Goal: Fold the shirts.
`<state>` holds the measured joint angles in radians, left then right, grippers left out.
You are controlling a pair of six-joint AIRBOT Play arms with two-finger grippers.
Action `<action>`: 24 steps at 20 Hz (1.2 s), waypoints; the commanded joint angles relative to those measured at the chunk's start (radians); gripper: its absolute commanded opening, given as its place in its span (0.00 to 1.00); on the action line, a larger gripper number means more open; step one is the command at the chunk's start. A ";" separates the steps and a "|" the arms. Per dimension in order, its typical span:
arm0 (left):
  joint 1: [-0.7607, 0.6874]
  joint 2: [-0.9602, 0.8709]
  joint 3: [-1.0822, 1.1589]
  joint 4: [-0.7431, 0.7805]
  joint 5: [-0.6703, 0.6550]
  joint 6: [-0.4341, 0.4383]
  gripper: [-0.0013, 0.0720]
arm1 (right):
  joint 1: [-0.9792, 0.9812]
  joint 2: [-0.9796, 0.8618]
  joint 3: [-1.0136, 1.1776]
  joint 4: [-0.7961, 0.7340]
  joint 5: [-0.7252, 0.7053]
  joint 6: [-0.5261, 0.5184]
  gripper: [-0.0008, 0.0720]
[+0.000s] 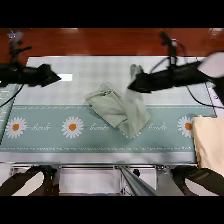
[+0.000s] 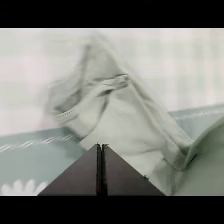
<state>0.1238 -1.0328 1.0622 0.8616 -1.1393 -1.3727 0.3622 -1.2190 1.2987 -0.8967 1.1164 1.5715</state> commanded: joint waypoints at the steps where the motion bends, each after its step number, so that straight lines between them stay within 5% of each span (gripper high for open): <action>1: 0.126 0.301 -0.285 0.014 0.066 0.007 0.04 | 0.108 -0.316 0.254 -0.003 -0.031 -0.004 0.05; 9: 0.125 0.484 -0.581 -0.031 0.089 0.011 0.04 | 0.153 -0.736 0.616 0.039 -0.016 0.034 0.05; 10: 0.125 0.484 -0.585 -0.031 0.114 0.011 0.05 | 0.160 -0.755 0.636 0.044 -0.012 0.033 0.15; 11: 0.125 0.484 -0.584 -0.032 0.136 0.010 0.05 | 0.160 -0.762 0.644 0.047 -0.010 0.034 0.61; 12: 0.125 0.484 -0.584 -0.032 0.156 0.010 0.05 | 0.149 -0.758 0.649 0.049 0.005 0.027 0.87; 16: 0.126 0.484 -0.584 -0.031 0.158 0.010 0.05 | -0.033 -0.648 0.676 0.029 0.302 0.026 0.87; 19: 0.125 0.484 -0.584 -0.031 0.151 0.011 0.04 | -0.179 -0.454 0.622 -0.246 0.575 -0.019 0.87; 21: 0.125 0.484 -0.584 -0.031 0.152 0.011 0.05 | -0.228 -0.249 0.392 -0.356 0.484 -0.012 0.87; 24: 0.125 0.484 -0.591 -0.031 0.149 0.011 0.05 | -0.226 0.119 -0.213 -0.294 0.037 0.135 0.87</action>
<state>0.2481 -0.5499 0.4763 0.8299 -0.9894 -1.3621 0.1654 -1.3842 1.4979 -1.1538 1.4250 1.6039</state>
